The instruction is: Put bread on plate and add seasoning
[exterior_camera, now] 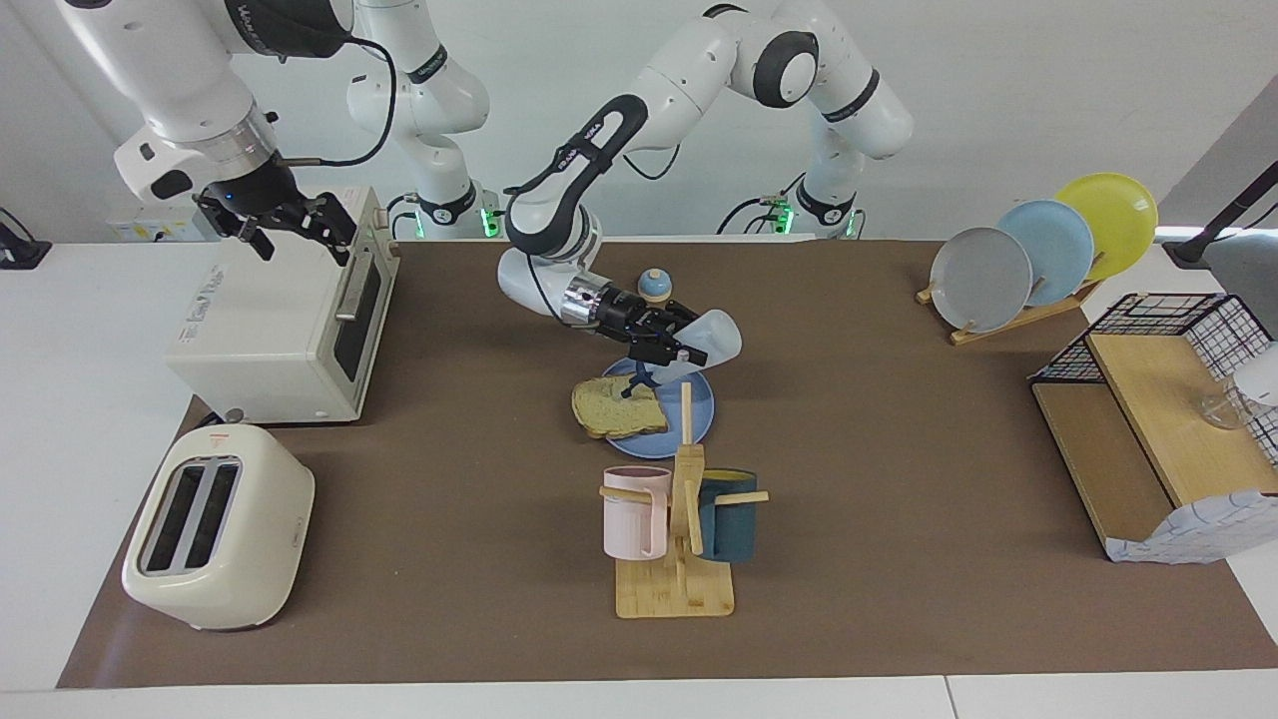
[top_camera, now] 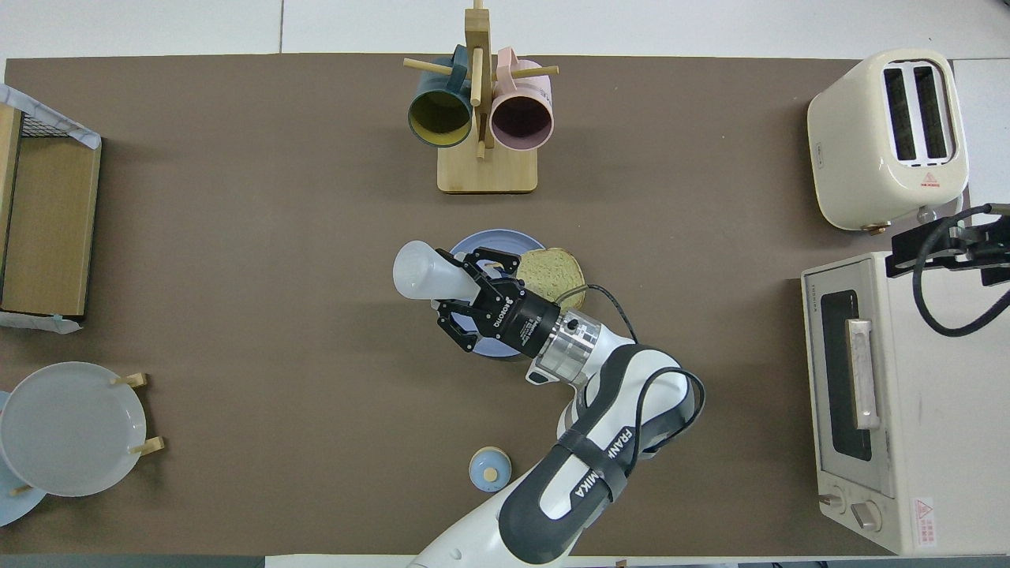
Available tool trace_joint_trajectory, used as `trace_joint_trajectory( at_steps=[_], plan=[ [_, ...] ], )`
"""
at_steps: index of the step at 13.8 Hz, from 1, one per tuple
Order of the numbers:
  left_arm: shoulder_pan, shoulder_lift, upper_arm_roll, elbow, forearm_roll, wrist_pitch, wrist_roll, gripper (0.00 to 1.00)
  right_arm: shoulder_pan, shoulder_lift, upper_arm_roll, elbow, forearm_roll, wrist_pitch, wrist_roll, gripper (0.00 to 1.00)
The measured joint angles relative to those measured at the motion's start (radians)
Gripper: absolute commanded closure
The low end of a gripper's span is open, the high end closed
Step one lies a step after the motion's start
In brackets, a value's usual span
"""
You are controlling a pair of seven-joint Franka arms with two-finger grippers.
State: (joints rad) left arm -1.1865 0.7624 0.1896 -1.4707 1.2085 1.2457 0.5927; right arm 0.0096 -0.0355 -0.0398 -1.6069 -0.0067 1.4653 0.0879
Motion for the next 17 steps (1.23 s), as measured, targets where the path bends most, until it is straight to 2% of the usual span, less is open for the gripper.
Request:
trace_joint_trajectory(
  at_steps=[5, 8, 12, 14, 17],
  plan=[
    [0.098, 0.0, 0.004, -0.017, 0.014, 0.039, 0.0, 1.0, 0.0, 0.0, 0.0, 0.0, 0.0, 0.0, 0.0, 0.0],
    [0.075, -0.001, -0.004, -0.017, 0.016, 0.038, 0.0, 1.0, 0.0, 0.0, 0.0, 0.0, 0.0, 0.0, 0.0, 0.0],
    [-0.021, -0.007, -0.007, -0.017, -0.016, 0.009, 0.0, 1.0, 0.0, 0.0, 0.0, 0.0, 0.0, 0.0, 0.0, 0.0],
    [-0.024, -0.01, -0.004, -0.016, -0.044, 0.005, -0.001, 1.0, 0.0, 0.0, 0.0, 0.0, 0.0, 0.0, 0.0, 0.0],
    [0.02, -0.088, 0.01, -0.013, -0.146, 0.023, -0.013, 1.0, 0.0, 0.0, 0.0, 0.0, 0.0, 0.0, 0.0, 0.0]
  ],
)
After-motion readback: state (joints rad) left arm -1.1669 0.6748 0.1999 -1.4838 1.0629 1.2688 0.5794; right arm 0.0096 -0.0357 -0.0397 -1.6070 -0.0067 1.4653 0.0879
